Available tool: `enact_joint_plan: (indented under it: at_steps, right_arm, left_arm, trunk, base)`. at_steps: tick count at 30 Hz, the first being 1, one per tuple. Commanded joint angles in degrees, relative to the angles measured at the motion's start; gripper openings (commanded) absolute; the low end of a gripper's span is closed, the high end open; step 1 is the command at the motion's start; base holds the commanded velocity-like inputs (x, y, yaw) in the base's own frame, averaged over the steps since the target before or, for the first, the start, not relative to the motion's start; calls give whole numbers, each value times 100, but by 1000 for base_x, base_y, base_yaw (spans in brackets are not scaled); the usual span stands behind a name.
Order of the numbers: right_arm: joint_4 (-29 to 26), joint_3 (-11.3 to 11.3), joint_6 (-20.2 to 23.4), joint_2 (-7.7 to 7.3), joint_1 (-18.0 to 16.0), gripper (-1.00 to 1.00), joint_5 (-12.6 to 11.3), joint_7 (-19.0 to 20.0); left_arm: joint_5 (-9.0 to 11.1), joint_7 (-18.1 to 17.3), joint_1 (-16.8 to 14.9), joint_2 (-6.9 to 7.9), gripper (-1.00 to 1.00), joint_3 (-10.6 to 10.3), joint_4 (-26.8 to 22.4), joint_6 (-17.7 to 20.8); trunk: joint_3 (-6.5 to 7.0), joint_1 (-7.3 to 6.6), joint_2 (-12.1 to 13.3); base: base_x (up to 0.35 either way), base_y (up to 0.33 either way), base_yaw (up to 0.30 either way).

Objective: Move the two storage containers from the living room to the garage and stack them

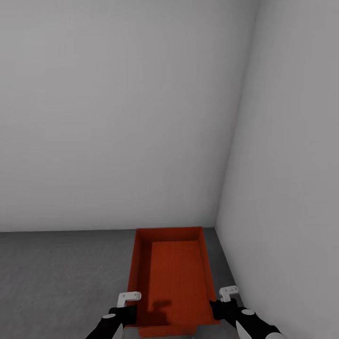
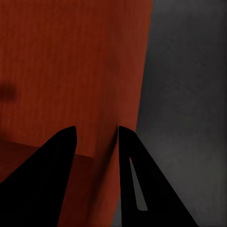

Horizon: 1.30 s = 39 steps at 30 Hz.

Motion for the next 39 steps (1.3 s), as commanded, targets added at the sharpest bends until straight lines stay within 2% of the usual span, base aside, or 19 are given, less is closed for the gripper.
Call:
enact_joint_plan:
  at_steps: [1,12,39]
  right_arm:
    - [18,-184,-29,-64,-4,-100,72,290]
    - [18,-183,-29,-64,-4,-100,72,290]
    - [18,-179,-29,-64,-4,-100,81,290]
  left_arm:
    - [88,-11,-5,313,-100,91,-56,37]
    - [88,-11,-5,313,-100,94,-56,37]
    - [79,-11,-5,313,-100,85,-55,37]
  trunk:
    - [-13,6,-13]
    - [-13,6,-13]
    - [-13,6,-13]
  base:
    - [303,-8,0]
    - [304,-2,0]
    - [10,41,0]
